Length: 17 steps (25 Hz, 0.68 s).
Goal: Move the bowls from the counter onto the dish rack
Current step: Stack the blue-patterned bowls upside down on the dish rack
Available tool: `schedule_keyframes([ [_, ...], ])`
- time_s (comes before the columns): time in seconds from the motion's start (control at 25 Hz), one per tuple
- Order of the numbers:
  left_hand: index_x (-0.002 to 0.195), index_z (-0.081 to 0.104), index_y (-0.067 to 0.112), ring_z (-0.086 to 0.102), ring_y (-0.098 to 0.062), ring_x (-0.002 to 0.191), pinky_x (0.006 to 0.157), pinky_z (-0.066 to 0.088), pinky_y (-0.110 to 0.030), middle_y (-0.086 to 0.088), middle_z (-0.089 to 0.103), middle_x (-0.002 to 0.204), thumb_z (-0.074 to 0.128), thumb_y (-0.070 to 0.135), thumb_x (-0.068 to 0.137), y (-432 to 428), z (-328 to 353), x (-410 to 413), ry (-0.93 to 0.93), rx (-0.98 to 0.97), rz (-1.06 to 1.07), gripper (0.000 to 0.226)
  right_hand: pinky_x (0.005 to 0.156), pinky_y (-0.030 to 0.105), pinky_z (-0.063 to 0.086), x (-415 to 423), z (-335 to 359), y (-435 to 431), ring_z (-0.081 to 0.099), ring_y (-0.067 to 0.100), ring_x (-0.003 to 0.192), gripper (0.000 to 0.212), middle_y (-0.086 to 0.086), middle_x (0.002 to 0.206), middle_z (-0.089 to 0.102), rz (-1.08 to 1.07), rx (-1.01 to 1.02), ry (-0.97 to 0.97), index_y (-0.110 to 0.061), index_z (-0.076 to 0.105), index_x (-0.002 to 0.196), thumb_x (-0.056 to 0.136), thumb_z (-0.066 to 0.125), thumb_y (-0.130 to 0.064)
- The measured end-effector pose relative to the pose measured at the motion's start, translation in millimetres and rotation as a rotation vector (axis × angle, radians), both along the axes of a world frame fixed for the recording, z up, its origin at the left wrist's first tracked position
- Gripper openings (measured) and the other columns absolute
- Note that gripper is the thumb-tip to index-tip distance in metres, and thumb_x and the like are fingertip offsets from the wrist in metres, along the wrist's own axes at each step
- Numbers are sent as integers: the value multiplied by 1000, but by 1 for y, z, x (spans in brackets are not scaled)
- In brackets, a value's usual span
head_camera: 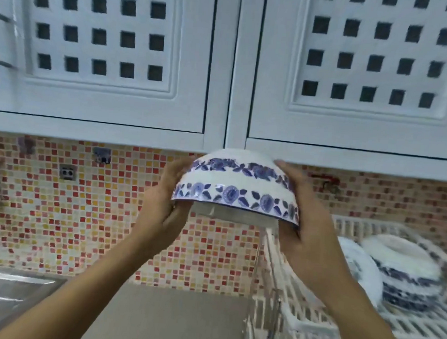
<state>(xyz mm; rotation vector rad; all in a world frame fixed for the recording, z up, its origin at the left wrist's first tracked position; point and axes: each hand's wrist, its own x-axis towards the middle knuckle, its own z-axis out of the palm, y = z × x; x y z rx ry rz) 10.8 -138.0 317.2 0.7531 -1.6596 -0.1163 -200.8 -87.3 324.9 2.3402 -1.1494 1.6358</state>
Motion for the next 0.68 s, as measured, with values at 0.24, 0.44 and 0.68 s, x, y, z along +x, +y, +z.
schedule_keyframes([
  [0.24, 130, 26, 48, 55, 13, 109, 89, 49, -11, 43, 50, 118, 64, 33, 67, 25, 28, -87, -277, 88, -431, 75, 78, 20, 45, -109, 27, 37, 51, 14, 106, 70, 0, 133, 49, -234, -334, 219, -23, 30, 137, 78, 65, -10],
  [0.44, 140, 14, 52, 43, -13, 132, 108, 39, -37, 7, 37, 148, 60, 18, 59, 35, 35, -169, -400, 327, -942, 99, 84, 31, 50, -213, 28, 53, 52, 19, 114, 62, -2, 139, 42, -312, -369, 315, -18, 29, 137, 80, 54, -24],
  [0.68, 132, 29, 43, 62, -6, 109, 89, 55, -29, 15, 51, 127, 77, 56, 54, 60, 38, -261, -430, 284, -631, 92, 85, 41, 55, -297, 14, 55, 60, 33, 107, 59, 11, 139, 44, -262, -372, 345, -13, 30, 135, 82, 57, -18],
])
